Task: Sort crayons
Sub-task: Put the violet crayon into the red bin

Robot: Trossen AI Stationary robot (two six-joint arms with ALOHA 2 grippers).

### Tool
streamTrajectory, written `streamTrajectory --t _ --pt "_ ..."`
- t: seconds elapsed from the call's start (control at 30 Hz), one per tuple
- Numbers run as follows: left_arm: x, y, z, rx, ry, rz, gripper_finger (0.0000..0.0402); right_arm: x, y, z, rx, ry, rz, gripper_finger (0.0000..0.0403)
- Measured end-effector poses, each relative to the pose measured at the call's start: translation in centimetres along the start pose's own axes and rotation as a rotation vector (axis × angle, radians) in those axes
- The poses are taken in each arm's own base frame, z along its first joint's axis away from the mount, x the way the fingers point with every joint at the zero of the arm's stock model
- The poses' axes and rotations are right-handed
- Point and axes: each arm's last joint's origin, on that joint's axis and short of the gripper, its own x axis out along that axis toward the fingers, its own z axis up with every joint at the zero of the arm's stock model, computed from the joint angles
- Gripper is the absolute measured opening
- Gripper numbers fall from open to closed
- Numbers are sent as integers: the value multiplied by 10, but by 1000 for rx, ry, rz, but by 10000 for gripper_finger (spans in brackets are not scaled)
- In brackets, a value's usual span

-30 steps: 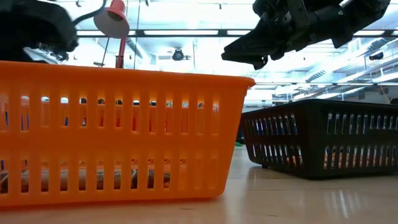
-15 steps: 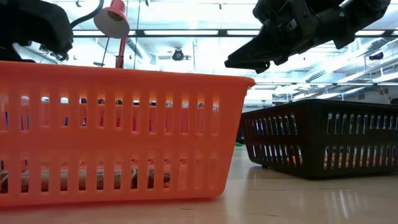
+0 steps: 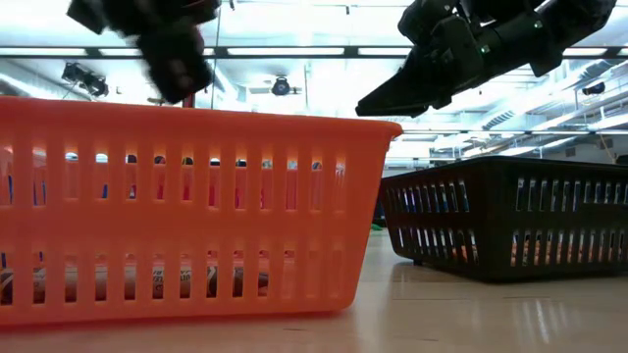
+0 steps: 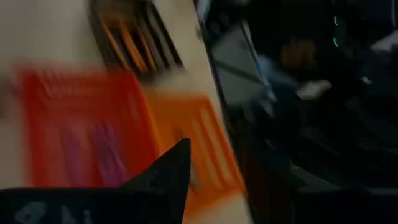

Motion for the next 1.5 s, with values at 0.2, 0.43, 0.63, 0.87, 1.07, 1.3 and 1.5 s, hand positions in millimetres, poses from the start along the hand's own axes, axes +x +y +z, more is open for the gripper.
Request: streamTrajectory --t 0.2,0.43,0.63,0.87,1.07,1.3,1.5 --pt "-15 34 17 149 -203 457 148 0 0 0 0 1 0 132" --pt "-24 96 27 132 -181 727 148 0 -3 -4 2 39 -85 132" --pt "-35 147 26 109 -120 871 148 0 -6 -5 2 56 -105 132" --pt "-52 194 21 48 -103 987 148 0 -8 -9 -11 60 -112 132" --pt "-58 223 34 -19 -53 1037 148 0 -11 -10 -6 49 -120 132" --pt "-47 247 64 74 113 1032 148 0 -11 -10 -14 51 -113 132" --pt "-57 266 98 66 211 1043 148 0 -11 -10 -14 51 -93 132"
